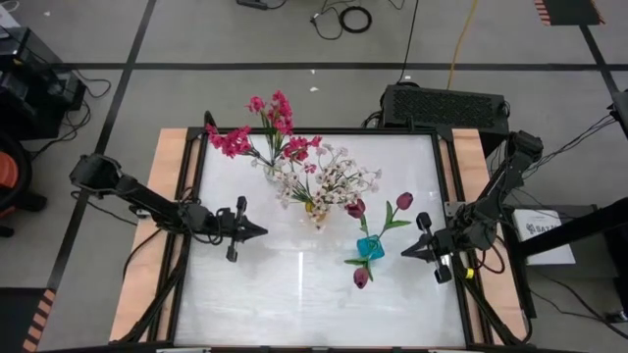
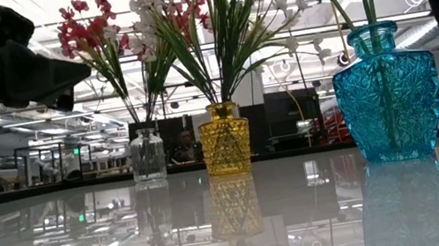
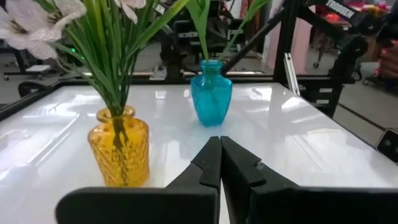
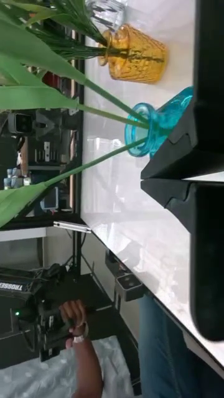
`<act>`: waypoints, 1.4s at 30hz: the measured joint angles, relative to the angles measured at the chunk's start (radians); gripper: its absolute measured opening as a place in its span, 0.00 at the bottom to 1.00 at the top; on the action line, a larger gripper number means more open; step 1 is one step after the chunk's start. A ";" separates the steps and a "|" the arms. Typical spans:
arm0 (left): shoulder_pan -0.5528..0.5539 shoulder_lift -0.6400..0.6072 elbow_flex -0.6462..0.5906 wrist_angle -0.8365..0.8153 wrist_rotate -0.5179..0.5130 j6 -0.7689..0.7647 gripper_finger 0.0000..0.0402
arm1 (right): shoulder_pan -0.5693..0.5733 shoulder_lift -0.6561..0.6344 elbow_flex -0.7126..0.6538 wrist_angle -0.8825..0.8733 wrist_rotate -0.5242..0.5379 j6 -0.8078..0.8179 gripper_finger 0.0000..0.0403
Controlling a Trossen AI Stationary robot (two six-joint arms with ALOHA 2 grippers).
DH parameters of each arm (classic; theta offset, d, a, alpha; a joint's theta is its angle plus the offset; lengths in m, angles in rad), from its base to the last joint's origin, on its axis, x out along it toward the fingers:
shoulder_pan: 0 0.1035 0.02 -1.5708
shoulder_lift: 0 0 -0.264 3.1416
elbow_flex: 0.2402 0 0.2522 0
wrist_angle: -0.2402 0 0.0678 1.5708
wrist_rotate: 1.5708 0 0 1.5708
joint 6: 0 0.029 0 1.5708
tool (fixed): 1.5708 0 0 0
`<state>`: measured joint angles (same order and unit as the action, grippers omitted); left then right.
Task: Sort flowers into vase by color
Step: Return to Home Position
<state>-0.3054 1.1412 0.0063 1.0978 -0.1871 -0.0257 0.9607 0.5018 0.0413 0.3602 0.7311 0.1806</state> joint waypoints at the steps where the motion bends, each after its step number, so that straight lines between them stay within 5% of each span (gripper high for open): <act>1: 0.000 -0.007 0.000 -0.010 -0.002 -0.001 0.02 | 0.000 0.000 -0.002 0.002 0.000 0.003 0.00; 10: 0.000 -0.104 0.000 -0.075 0.005 0.006 0.02 | 0.000 -0.025 -0.009 -0.004 0.000 -0.014 0.00; 21: 0.000 -0.404 0.000 -0.382 0.008 0.013 0.02 | 0.000 -0.110 -0.009 -0.102 -0.006 -0.011 0.00; 32: 0.000 -0.664 -0.001 -0.641 0.012 0.013 0.02 | 0.000 -0.345 -0.008 -0.262 -0.042 -0.061 0.00; 37: 0.000 -0.718 -0.001 -0.679 0.015 0.013 0.02 | -0.004 -0.492 -0.006 -0.342 -0.102 -0.095 0.00; 42: 0.000 -0.745 -0.001 -0.688 0.016 0.032 0.02 | -0.046 -0.501 0.001 -0.347 -0.112 -0.161 0.00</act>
<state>-0.3050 0.3958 0.0051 0.4096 -0.1711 0.0063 0.9145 0.0010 0.0426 0.0129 0.6187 0.0198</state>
